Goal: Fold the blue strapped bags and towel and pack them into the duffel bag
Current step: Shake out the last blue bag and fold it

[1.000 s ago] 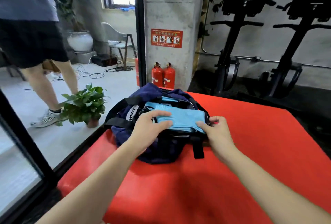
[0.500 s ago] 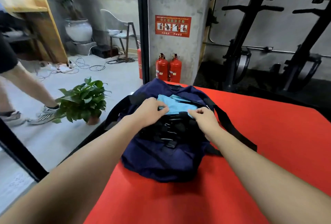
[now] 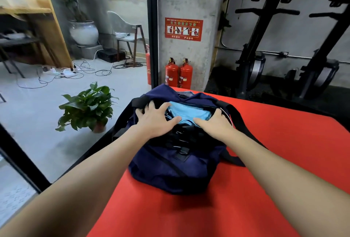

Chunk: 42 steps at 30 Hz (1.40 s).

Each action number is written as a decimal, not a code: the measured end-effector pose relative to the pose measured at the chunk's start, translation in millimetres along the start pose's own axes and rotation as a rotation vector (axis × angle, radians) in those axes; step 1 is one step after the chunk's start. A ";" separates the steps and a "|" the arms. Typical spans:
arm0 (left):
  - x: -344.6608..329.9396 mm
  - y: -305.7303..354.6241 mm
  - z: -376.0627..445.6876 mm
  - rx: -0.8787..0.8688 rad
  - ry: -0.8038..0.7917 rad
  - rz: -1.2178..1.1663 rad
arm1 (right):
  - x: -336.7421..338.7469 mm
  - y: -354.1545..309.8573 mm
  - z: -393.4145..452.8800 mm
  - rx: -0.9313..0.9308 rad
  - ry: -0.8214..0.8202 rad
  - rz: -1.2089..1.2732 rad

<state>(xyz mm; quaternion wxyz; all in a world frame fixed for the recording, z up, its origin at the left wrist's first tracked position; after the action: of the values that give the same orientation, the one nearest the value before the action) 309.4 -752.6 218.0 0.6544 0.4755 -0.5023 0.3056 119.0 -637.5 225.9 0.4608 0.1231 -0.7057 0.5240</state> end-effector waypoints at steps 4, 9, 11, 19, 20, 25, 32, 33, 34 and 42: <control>11.7 1.7 -12.5 -0.004 0.019 0.138 | 17.8 -14.8 -5.8 0.025 -0.011 -0.083; 35.5 -7.7 -24.9 0.021 0.031 0.334 | 36.9 -26.5 -14.0 0.072 -0.026 -0.148; 47.6 -9.4 -26.8 0.029 0.033 0.383 | 44.8 -34.1 -16.7 0.086 -0.045 -0.164; 117.9 -6.8 -31.3 0.016 0.187 0.550 | 95.3 -59.1 -14.8 0.102 0.010 -0.253; 127.8 -7.7 -30.6 0.033 0.201 0.535 | 99.8 -61.5 -13.4 0.099 0.021 -0.243; 136.2 -9.1 -37.2 0.059 0.199 0.515 | 93.1 -57.2 -14.5 0.064 0.015 -0.220; 95.9 17.1 -64.4 -0.112 0.251 0.418 | 37.9 -41.4 -35.0 0.218 -0.064 -0.381; 92.8 20.7 -65.6 -0.134 0.263 0.414 | 35.3 -41.2 -38.9 0.244 -0.064 -0.393; 90.5 23.3 -66.5 -0.148 0.271 0.412 | 34.4 -41.6 -43.0 0.272 -0.060 -0.392; 103.6 41.6 -112.3 -0.179 0.301 0.382 | 74.3 -17.8 -118.8 0.332 -0.007 -0.338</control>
<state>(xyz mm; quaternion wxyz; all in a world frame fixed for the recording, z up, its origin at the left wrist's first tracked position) 346.0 -641.3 324.5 0.6917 0.2613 -0.5050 0.4452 152.1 -520.7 298.1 0.5131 0.3152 -0.5808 0.5478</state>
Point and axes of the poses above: each hand's wrist, its own z-axis towards the middle knuckle, its own x-axis out of the back of the hand, y = z × x, the point moved 4 cm from there along z, towards the middle knuckle, and after that the axes turned 7 degrees about x, right-handed, at the moved point
